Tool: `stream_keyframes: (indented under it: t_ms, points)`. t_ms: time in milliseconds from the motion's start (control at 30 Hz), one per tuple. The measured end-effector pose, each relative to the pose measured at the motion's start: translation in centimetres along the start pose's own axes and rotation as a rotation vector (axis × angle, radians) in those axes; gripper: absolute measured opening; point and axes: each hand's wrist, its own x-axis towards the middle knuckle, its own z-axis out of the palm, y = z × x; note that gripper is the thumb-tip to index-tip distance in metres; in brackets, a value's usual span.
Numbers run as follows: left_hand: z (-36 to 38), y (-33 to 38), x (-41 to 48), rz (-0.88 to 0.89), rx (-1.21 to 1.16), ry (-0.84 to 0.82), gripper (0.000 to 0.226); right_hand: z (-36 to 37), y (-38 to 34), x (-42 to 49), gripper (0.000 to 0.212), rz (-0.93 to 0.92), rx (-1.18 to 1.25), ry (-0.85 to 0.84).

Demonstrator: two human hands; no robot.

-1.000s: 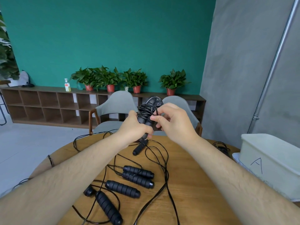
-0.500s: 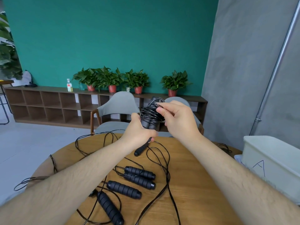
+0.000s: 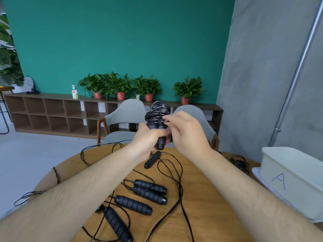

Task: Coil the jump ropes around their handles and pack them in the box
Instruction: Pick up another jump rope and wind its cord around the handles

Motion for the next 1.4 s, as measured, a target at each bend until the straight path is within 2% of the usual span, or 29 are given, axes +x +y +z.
stream_keyframes:
  t_ms: [133, 267, 333, 400, 500, 567, 767, 900, 1067, 1200, 1400]
  points:
    - [0.1, 1.4, -0.2, 0.048, -0.179, -0.083, 0.035, 0.3, 0.1, -0.2, 0.041, -0.09, -0.106, -0.063]
    - [-0.3, 1.9, 0.2, 0.085, -0.215, -0.099, 0.041, 0.3, 0.0, -0.2, 0.055, -0.123, -0.143, -0.256]
    - [-0.4, 1.7, 0.2, 0.1, -0.214, -0.1, 0.051, 0.5, -0.1, -0.1, 0.051, -0.136, -0.108, -0.199]
    - [-0.3, 1.6, 0.1, 0.11, -0.223, -0.11, 0.061, 0.8, 0.0, -0.1, 0.04, -0.1, 0.015, -0.066]
    - [-0.5, 1.7, -0.1, 0.116, -0.25, -0.148, 0.065, 0.8, -0.2, 0.2, 0.031, 0.117, 0.289, -0.007]
    - [-0.5, 1.8, -0.2, 0.119, -0.271, -0.152, 0.069, 0.6, -0.1, 0.5, 0.025, 0.224, 0.357, 0.027]
    - [-0.1, 1.8, -0.3, 0.1, -0.314, -0.112, 0.08, 0.8, 0.3, 0.4, 0.011, 0.273, 0.285, 0.073]
    - [0.1, 1.5, -0.1, 0.072, -0.289, -0.107, 0.072, 1.0, 0.0, 0.2, 0.009, 0.264, 0.226, 0.099]
    - [0.7, 0.9, -0.1, 0.074, -0.302, -0.121, 0.081, 1.2, -0.2, -0.1, 0.013, 0.266, 0.18, 0.168]
    - [1.2, 1.0, -0.3, 0.086, -0.314, -0.137, 0.071, 1.4, -0.5, -0.6, 0.013, 0.29, 0.198, 0.242]
    - [1.3, 0.8, -0.5, 0.081, -0.278, -0.178, 0.066, 1.6, -0.3, -1.1, 0.012, 0.311, 0.222, 0.244]
